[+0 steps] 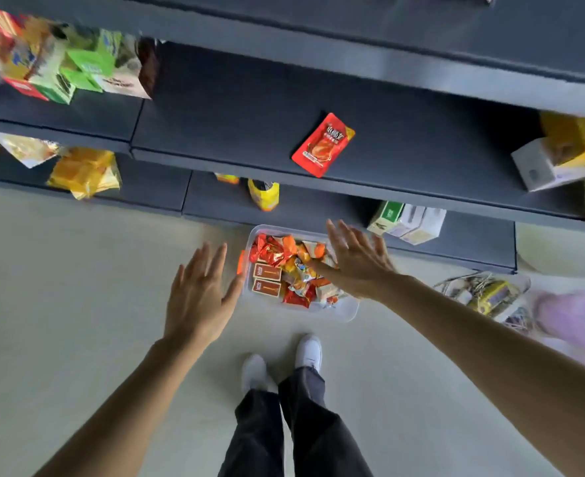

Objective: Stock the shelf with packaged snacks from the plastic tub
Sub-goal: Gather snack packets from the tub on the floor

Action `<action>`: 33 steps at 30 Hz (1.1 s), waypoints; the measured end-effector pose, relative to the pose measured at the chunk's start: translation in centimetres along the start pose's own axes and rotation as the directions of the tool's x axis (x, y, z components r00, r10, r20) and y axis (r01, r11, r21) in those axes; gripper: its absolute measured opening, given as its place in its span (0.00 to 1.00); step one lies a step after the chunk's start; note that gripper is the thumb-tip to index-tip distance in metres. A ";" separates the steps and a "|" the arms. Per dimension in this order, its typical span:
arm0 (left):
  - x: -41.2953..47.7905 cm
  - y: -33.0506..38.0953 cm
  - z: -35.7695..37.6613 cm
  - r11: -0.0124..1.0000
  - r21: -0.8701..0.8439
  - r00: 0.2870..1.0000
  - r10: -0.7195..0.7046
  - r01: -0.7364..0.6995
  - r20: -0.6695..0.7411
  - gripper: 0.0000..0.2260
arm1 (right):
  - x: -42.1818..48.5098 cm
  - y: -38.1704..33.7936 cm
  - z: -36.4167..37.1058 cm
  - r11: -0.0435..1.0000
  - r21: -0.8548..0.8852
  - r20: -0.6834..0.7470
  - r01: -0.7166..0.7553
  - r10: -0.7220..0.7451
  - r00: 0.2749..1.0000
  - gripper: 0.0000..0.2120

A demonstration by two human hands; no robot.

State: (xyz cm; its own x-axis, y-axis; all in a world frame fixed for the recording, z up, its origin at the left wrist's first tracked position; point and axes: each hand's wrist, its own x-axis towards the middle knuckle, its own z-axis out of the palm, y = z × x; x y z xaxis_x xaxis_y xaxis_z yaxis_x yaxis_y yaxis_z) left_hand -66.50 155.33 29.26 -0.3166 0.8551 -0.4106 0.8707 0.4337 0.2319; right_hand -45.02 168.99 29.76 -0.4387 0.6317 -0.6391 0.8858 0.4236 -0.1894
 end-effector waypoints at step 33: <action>20.3 -10.9 43.3 0.992 -0.128 0.948 -0.018 -0.024 -0.316 0.40 | 26.2 15.8 38.7 0.986 -0.058 -0.166 0.159 -0.166 0.972 0.26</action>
State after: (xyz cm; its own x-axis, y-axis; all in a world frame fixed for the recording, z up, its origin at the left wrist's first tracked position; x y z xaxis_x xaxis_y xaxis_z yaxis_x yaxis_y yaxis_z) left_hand -66.11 155.66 -19.76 -0.4347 0.8933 -0.1145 0.8230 0.4457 0.3523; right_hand -36.66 167.06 -18.84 -0.5986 0.6512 -0.4664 0.7948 0.5552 -0.2450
